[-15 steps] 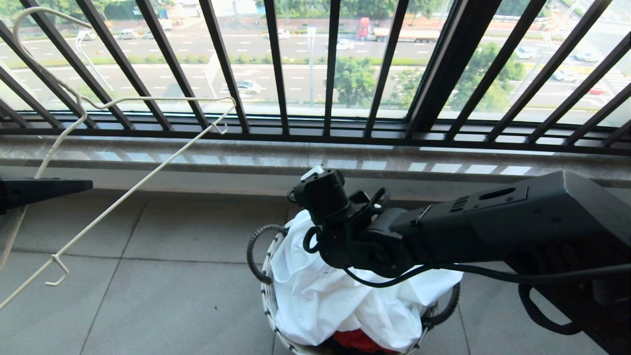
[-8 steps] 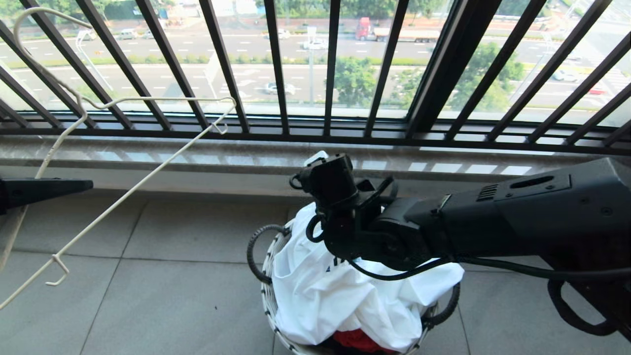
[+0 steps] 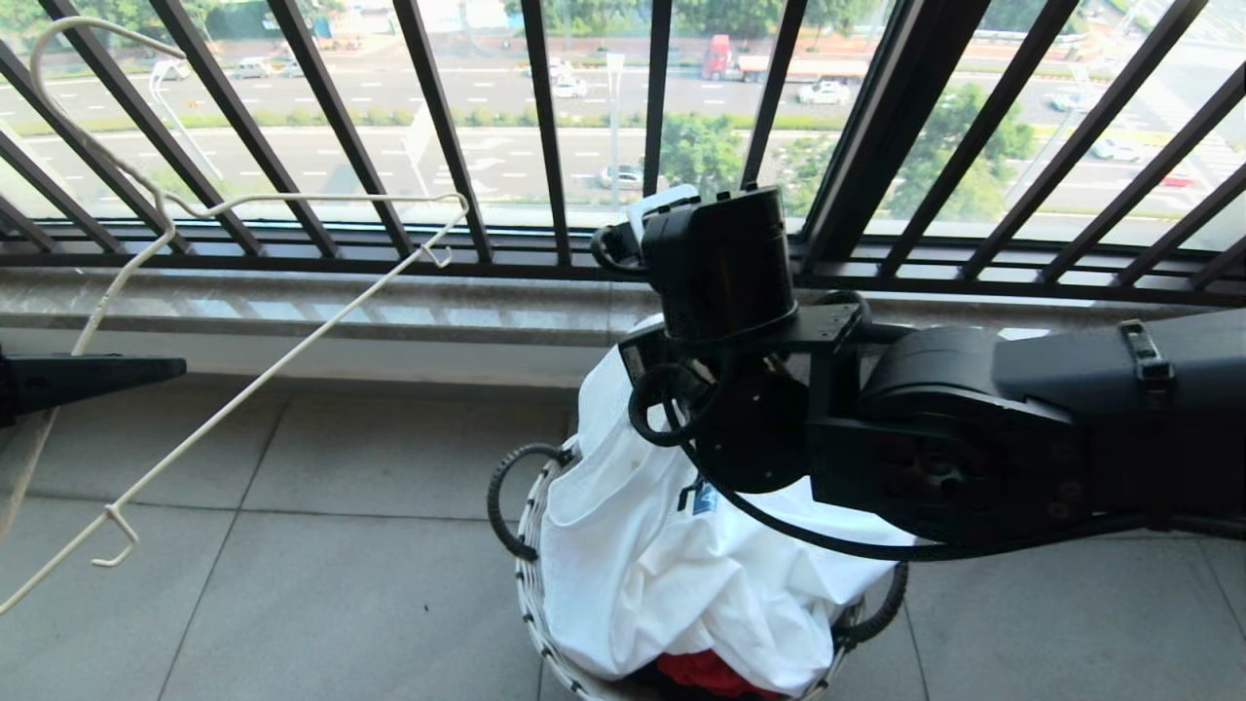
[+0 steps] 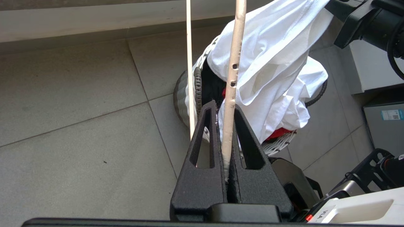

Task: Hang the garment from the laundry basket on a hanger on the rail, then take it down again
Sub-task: Pick up clothes from the basket

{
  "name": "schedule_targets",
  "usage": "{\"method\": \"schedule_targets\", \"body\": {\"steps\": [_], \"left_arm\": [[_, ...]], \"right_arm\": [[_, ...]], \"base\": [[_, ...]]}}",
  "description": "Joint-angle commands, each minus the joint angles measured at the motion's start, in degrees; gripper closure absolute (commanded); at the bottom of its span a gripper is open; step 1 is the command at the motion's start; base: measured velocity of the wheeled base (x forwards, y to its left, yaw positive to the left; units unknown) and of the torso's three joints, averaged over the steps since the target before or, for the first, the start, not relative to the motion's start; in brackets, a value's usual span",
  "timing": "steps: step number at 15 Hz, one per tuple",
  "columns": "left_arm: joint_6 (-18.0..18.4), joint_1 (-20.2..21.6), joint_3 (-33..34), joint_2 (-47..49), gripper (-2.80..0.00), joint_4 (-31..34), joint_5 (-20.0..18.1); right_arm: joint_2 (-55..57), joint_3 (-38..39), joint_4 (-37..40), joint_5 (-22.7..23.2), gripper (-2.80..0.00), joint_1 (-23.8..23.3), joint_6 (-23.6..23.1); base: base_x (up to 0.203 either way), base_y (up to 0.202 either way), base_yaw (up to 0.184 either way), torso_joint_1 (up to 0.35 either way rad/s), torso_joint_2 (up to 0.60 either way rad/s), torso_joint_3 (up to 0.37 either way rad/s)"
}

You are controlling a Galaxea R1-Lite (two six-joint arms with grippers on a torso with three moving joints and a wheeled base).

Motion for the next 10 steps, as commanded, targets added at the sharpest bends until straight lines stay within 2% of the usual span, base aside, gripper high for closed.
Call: {"method": "schedule_targets", "body": {"steps": [1,6,10], "left_arm": [[0.3,-0.9,0.7,-0.2,0.00,0.1,-0.2],[0.7,-2.0,1.6,0.5,0.00,0.0,-0.1],[0.8,-2.0,2.1,0.9,0.00,0.0,-0.1]], "right_arm": [[-4.9,4.4,-1.3,0.6,0.00,0.3,0.9],[-9.3,13.7,-11.2,6.4,0.00,0.3,2.8],[-10.5,15.6,-12.0,11.9,0.00,-0.4,2.6]], "base": [[0.000,0.000,0.000,0.000,0.00,0.000],[0.000,0.000,0.000,0.000,0.00,0.000],[0.000,0.000,0.000,0.000,0.00,0.000]]}}
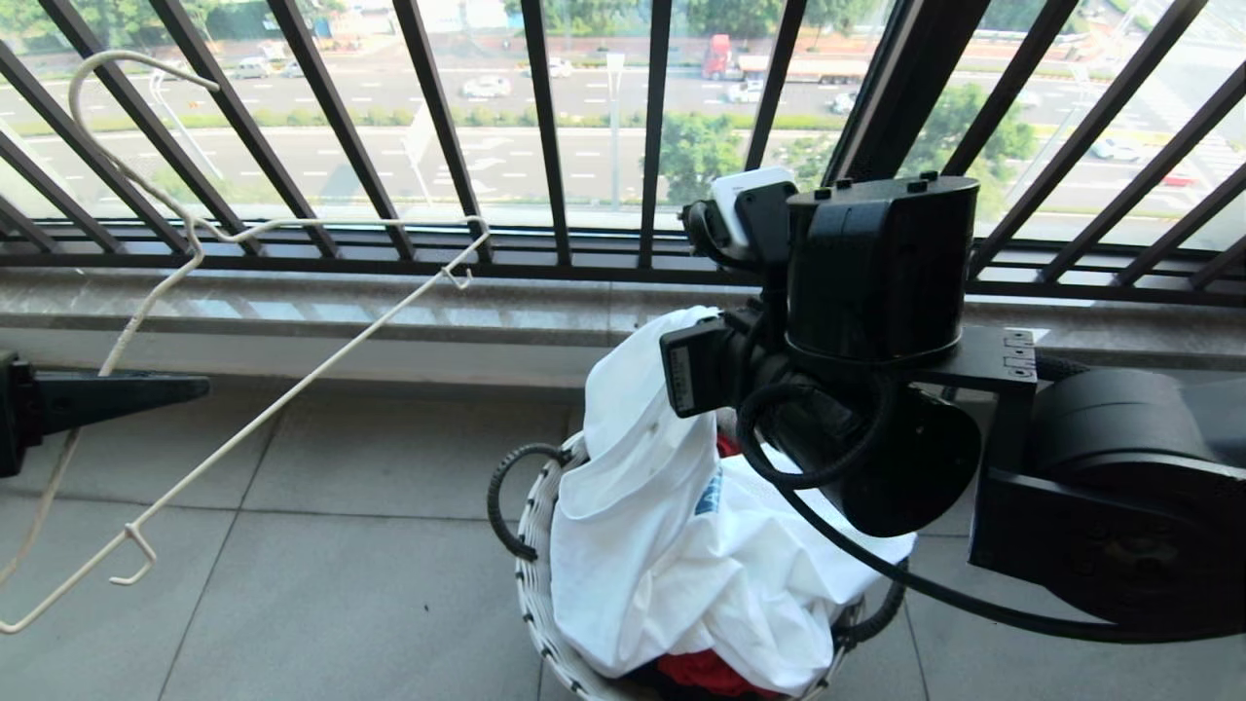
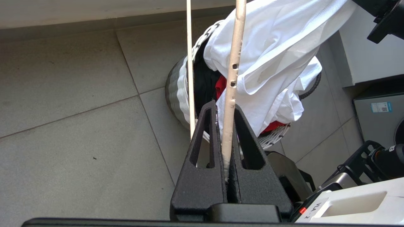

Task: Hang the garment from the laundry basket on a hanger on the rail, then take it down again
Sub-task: Pick up clothes from the basket

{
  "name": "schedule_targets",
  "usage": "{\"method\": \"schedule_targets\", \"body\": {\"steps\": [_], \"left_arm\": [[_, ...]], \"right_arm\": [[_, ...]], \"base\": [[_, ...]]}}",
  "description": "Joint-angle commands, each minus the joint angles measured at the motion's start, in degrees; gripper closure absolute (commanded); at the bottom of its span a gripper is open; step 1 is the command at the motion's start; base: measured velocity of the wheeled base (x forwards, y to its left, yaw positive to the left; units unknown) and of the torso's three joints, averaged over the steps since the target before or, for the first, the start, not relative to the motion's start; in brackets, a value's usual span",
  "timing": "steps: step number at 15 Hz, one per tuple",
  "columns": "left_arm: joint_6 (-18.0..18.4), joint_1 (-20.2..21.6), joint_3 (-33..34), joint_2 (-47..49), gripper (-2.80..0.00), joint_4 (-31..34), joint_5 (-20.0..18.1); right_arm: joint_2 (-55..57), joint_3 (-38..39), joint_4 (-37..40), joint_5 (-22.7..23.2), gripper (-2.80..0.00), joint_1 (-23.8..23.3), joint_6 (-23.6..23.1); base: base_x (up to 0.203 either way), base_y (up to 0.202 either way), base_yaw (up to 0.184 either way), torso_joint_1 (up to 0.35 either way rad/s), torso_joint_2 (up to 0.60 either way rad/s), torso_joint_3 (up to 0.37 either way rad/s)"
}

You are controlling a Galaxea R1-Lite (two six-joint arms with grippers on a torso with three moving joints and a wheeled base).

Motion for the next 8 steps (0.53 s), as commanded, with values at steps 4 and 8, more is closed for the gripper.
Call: {"method": "schedule_targets", "body": {"steps": [4,8], "left_arm": [[0.3,-0.1,-0.3,1.0,0.00,0.0,-0.3],[0.1,-0.6,0.0,0.6,0.00,-1.1,-0.3]], "right_arm": [[1.2,0.6,-0.2,1.2,0.00,0.0,-0.2],[2.5,0.8,-0.3,1.1,0.00,0.1,-0.1]], "base": [[0.000,0.000,0.000,0.000,0.00,0.008],[0.000,0.000,0.000,0.001,0.00,0.155]]}}
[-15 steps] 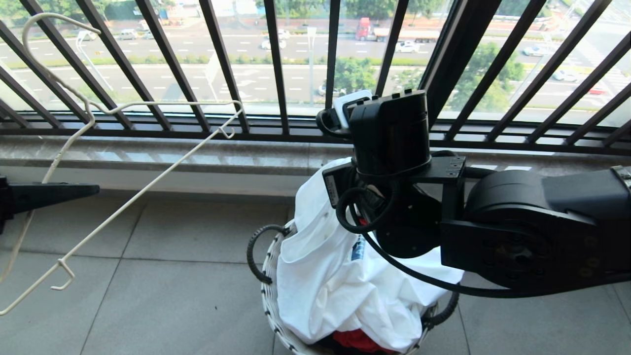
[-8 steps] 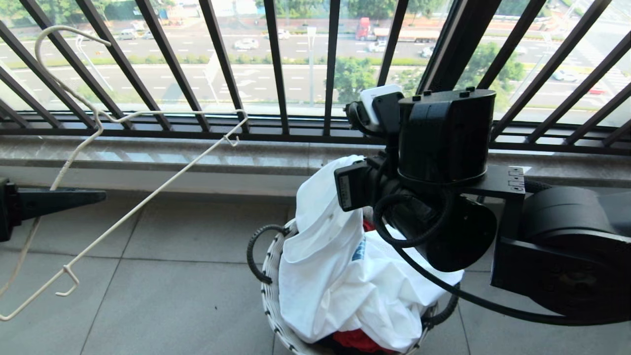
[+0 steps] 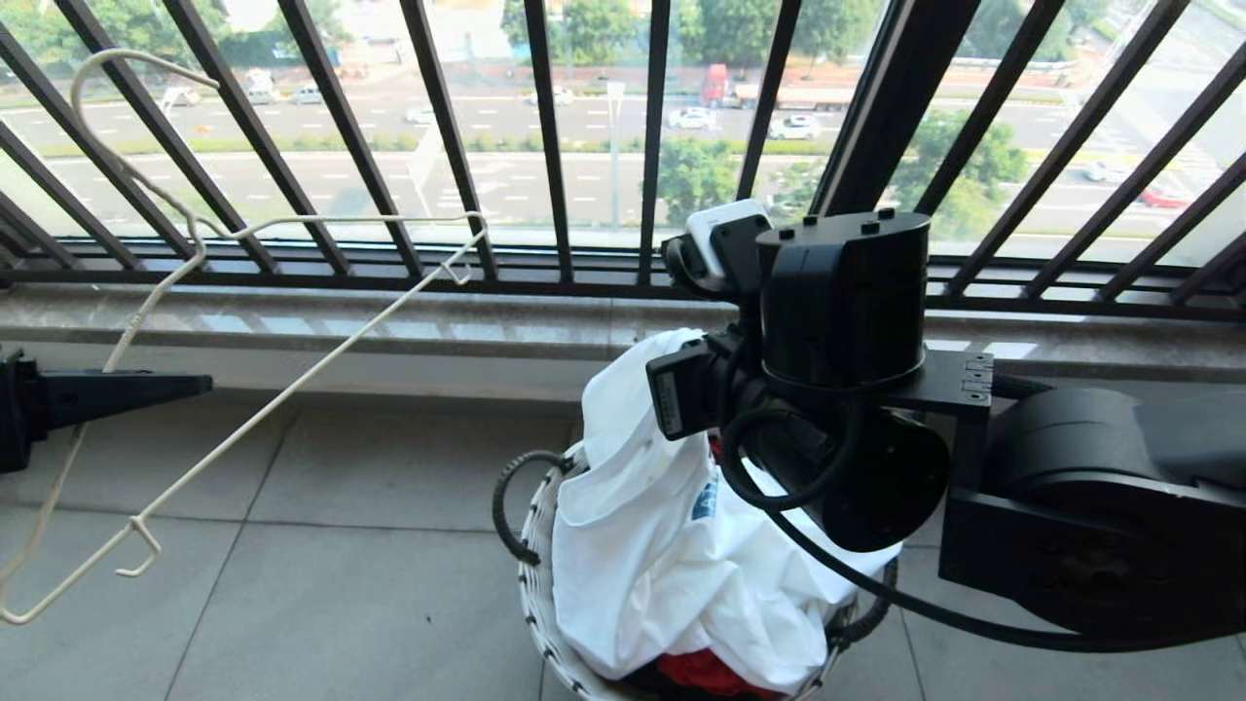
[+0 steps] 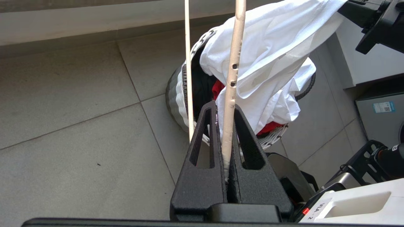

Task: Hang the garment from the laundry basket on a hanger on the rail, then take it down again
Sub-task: Pick up clothes from the basket

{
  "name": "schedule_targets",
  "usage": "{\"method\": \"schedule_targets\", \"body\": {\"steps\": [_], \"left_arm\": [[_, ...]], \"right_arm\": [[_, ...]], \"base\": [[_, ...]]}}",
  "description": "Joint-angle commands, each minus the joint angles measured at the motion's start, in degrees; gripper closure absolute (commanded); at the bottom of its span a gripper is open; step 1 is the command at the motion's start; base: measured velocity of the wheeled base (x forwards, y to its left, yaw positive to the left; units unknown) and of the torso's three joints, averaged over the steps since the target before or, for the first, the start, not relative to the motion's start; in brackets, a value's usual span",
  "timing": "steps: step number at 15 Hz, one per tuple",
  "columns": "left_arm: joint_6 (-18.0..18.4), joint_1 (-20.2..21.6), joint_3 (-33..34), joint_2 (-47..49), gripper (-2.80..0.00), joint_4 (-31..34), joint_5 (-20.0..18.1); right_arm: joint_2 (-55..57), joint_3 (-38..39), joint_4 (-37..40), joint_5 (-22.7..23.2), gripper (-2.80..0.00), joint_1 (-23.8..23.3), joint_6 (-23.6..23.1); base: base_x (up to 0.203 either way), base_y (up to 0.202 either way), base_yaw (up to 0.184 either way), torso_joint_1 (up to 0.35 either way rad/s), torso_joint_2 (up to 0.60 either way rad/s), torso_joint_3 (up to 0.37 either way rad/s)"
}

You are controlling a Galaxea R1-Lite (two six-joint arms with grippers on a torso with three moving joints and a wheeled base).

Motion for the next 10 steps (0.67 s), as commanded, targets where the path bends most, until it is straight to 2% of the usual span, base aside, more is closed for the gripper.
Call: {"method": "schedule_targets", "body": {"steps": [1,10], "left_arm": [[0.0,-0.5,0.1,0.0,0.00,0.1,-0.3],[0.1,-5.5,1.9,0.0,0.00,0.1,-0.1]], "right_arm": [[0.8,0.0,-0.2,-0.2,0.00,0.0,0.0],[2.3,-0.3,-0.2,-0.4,0.00,-0.7,-0.2]], "base": [[0.000,0.000,0.000,0.005,0.00,0.195],[0.000,0.000,0.000,0.001,0.00,0.203]]}}
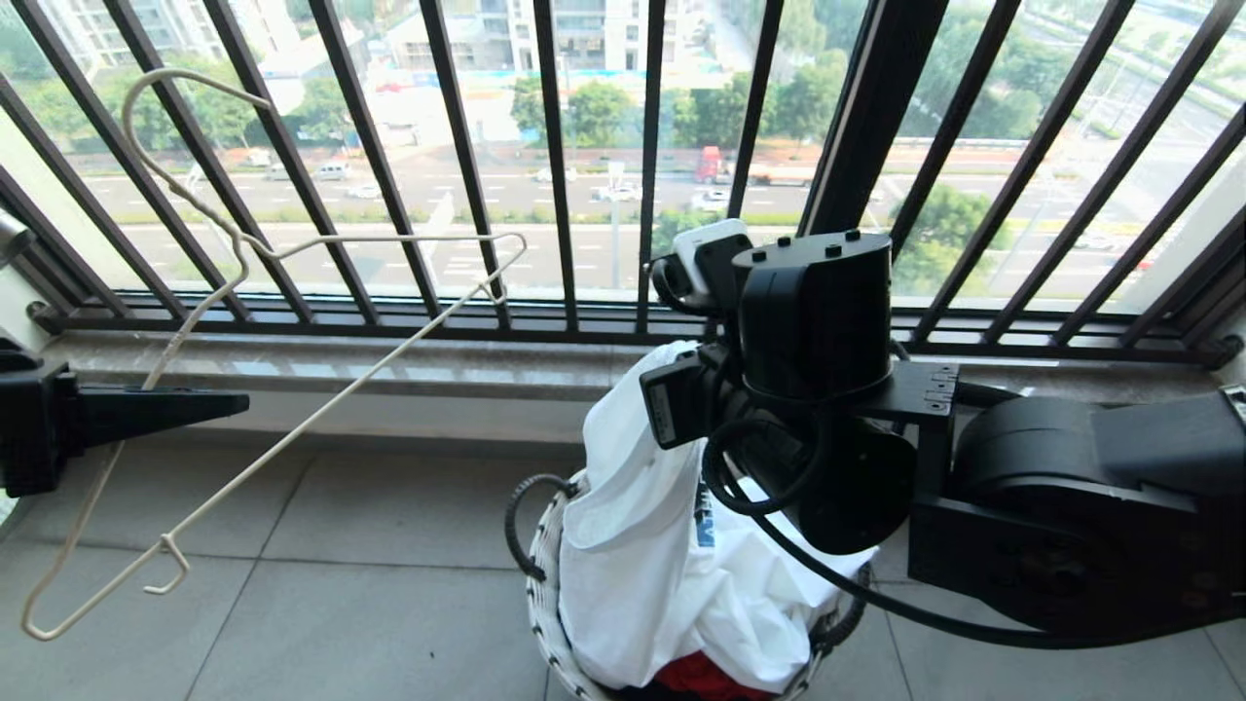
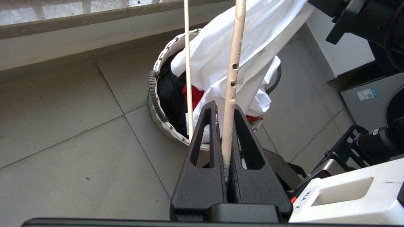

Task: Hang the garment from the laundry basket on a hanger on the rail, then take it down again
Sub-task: Pick up clothes from the basket

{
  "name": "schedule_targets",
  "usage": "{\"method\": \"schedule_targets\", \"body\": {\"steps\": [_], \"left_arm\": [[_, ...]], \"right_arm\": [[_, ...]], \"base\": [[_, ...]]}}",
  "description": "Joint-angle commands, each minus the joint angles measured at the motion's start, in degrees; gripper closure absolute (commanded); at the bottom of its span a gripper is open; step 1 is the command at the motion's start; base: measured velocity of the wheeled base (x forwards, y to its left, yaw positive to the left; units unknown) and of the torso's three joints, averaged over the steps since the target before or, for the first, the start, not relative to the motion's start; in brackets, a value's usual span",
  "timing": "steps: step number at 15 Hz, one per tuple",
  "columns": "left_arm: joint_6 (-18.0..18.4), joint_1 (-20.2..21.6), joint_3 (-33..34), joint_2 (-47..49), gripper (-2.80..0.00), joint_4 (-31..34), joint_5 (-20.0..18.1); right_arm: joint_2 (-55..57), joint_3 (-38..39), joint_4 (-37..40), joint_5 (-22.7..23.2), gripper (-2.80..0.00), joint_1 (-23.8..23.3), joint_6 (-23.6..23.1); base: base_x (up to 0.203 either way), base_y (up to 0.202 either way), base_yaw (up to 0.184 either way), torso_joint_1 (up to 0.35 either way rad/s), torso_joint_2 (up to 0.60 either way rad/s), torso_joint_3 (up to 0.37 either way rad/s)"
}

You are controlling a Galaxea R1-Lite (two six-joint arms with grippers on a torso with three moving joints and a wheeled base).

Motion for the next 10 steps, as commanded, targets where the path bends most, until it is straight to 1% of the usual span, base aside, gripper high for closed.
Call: {"method": "schedule_targets", "body": {"steps": [1,10], "left_arm": [[0.1,-0.7,0.3,0.0,0.00,0.1,-0.3],[0.1,-1.9,0.6,-0.4,0.00,0.1,-0.2]], "right_arm": [[0.8,0.1,-0.2,-0.2,0.00,-0.3,0.0],[1.6,-0.3,-0.2,-0.1,0.00,-1.9,-0.3]], "base": [[0.000,0.000,0.000,0.001,0.00,0.202],[0.000,0.000,0.000,0.000,0.00,0.203]]}}
